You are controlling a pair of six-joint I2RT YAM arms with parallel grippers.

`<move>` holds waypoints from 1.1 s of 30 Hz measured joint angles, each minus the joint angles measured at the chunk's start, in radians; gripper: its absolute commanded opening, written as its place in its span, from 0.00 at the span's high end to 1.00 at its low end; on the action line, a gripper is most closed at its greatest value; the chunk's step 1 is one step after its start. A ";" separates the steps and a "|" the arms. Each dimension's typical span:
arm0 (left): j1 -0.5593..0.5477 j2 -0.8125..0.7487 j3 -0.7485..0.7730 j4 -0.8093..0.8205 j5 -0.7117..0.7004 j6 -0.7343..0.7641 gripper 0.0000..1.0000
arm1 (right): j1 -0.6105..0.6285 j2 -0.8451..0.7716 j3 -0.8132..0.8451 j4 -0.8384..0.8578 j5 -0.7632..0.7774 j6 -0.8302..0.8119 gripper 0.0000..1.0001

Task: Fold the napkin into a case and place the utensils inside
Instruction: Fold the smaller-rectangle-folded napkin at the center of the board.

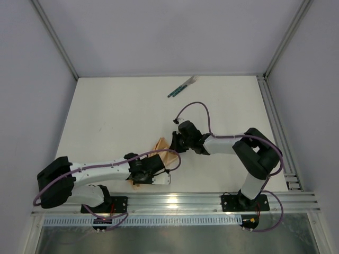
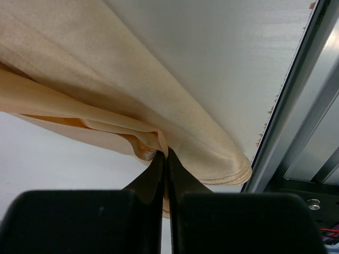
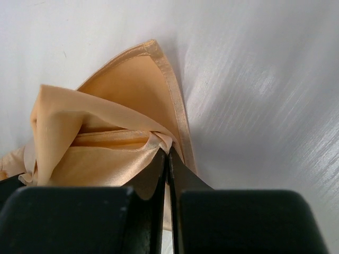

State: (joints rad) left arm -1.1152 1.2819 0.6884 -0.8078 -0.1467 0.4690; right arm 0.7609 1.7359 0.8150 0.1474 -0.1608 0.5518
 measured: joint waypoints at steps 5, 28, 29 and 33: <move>-0.044 0.043 0.000 0.014 -0.018 -0.019 1.00 | -0.004 0.003 0.001 0.004 -0.013 -0.005 0.84; -0.056 0.056 -0.038 0.060 -0.020 -0.037 1.00 | -0.006 -0.310 0.070 -0.329 0.089 -0.185 0.54; -0.056 0.056 -0.038 0.060 -0.020 -0.037 1.00 | -0.005 -0.322 0.078 -0.329 0.089 -0.194 0.54; -0.056 0.056 -0.038 0.060 -0.020 -0.037 1.00 | 0.002 -0.254 0.182 -0.325 0.076 -0.235 0.50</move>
State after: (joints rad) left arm -1.1713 1.3376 0.6502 -0.7479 -0.1665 0.4324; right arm 0.7628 1.4815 0.9974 -0.1772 -0.0849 0.3172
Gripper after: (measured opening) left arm 0.007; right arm 0.480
